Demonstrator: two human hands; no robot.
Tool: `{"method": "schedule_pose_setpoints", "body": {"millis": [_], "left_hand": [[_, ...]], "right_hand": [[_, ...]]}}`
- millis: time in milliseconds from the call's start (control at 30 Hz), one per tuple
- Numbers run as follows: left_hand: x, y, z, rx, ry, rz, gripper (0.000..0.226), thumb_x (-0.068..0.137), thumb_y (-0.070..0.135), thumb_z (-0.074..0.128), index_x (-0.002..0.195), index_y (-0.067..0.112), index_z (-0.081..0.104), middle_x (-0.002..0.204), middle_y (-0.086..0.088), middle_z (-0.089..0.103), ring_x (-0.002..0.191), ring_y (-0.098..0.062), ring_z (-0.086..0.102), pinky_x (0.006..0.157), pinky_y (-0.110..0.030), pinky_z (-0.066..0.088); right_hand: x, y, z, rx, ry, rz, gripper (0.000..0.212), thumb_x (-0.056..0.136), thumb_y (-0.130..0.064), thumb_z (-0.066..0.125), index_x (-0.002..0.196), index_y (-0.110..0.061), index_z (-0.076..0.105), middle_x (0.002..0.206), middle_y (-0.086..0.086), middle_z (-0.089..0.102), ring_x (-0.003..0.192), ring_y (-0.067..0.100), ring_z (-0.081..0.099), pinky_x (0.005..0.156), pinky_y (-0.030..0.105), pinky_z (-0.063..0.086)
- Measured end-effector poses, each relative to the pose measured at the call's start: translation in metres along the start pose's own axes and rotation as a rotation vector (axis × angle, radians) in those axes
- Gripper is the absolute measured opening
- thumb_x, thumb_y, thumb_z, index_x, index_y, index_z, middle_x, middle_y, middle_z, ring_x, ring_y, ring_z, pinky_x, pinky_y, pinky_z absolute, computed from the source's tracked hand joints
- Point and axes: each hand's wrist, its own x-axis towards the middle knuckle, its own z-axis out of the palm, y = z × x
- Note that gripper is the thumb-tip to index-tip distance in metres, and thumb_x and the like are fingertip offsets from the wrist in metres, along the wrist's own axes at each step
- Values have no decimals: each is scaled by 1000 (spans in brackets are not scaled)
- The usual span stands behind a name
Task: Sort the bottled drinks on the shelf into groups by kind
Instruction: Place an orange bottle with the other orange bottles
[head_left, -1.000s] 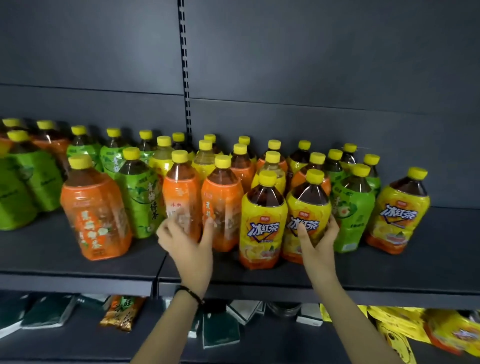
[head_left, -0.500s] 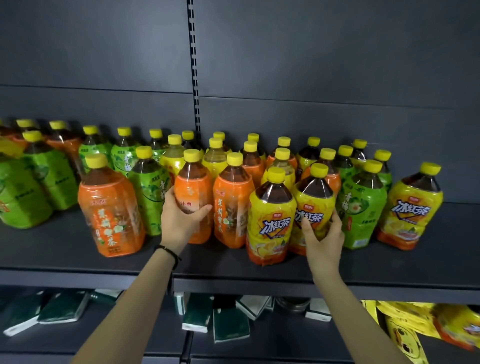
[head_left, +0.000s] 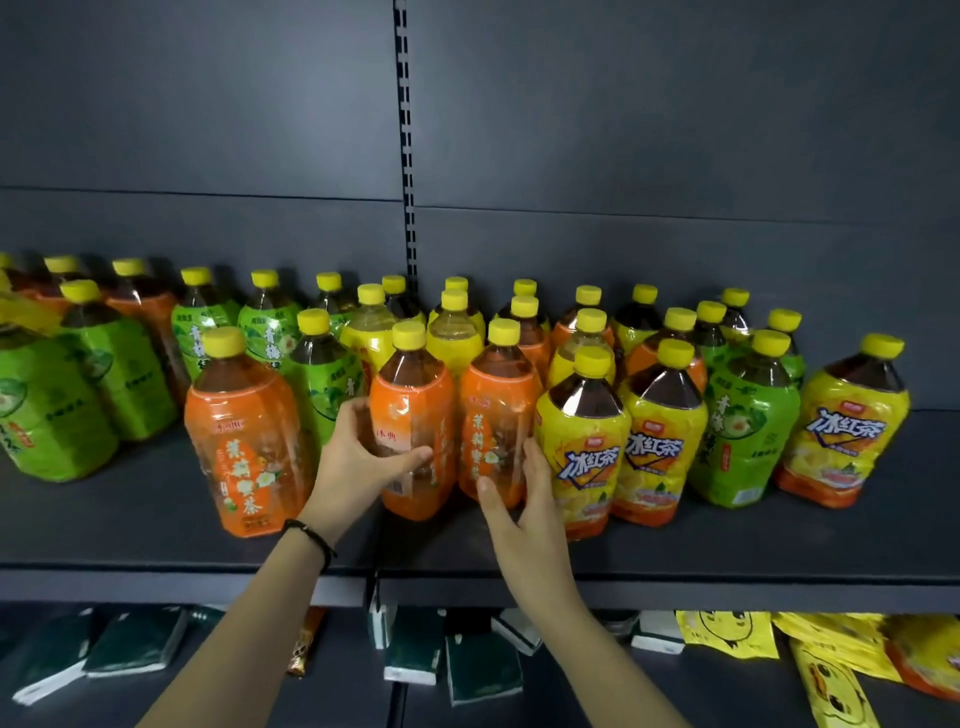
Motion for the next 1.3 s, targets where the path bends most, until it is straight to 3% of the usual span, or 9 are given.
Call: {"method": "schedule_pose_setpoints", "body": {"millis": [67,167,267,400,533,667,867,1200,1300], "left_hand": [[1,-3,-9,-36,-74,-12,80,62,20,87,126,21,41,110,13,58,101,-2,55,82,-21,47],[1,-7,-17,-88,-182,-8,70,64,17,85,119,28,44,114,15,58,105,4,54,83,-18,46],[-3,-10,-12,-175,-230,-24,65,74,15,79,124,30,40,117,16,55,105,7,54,78,-14,48],[-11,-12,4,-290,-222,-67,91,64,30,87,133,36,28,124,16,53,112,0,54,88,-24,49],[-10,-12,9,-227,-143,-29,87,63,25,87,130,35,31,122,15,53,113,-3,54,93,-30,49],[-15,-14,1,-235,-156,-26,92,55,36,90,130,33,38,125,8,58,115,-9,58,95,-40,52],[-51,-6,-6,-266,-100,35,90,63,16,88,126,46,31,131,10,49,113,5,55,85,-21,53],[-93,4,-32,-352,68,47,84,57,21,88,126,37,42,128,-1,57,112,-8,60,85,-25,54],[-98,1,-65,-362,92,39,89,54,30,89,129,38,43,126,1,60,113,-13,62,90,-37,55]], "right_hand": [[7,2,3,-25,29,4,74,90,-38,61,149,-34,17,144,-27,26,121,-28,25,99,0,25],[23,5,9,-43,57,5,84,86,-42,65,151,-30,13,155,-13,25,139,1,27,115,28,29],[43,5,18,-35,106,17,94,79,-50,69,151,-28,13,153,-5,30,138,9,32,114,35,31],[65,6,24,-14,145,81,103,71,-64,66,150,-30,10,153,-1,29,140,17,32,113,47,34],[72,14,24,66,100,174,100,76,-58,67,149,-34,4,154,-1,28,139,21,33,111,50,35],[65,17,25,61,105,144,84,78,-50,69,144,-33,19,142,-6,40,133,19,42,108,46,40],[50,14,29,-35,149,64,84,75,-34,78,142,-15,31,140,6,35,134,18,32,106,29,30],[17,-9,19,212,-65,98,73,73,-20,81,130,-26,35,121,-5,54,114,16,56,98,42,49],[2,-20,36,245,-126,92,73,72,-23,81,129,-31,36,120,-6,56,112,16,58,95,44,51]]}}
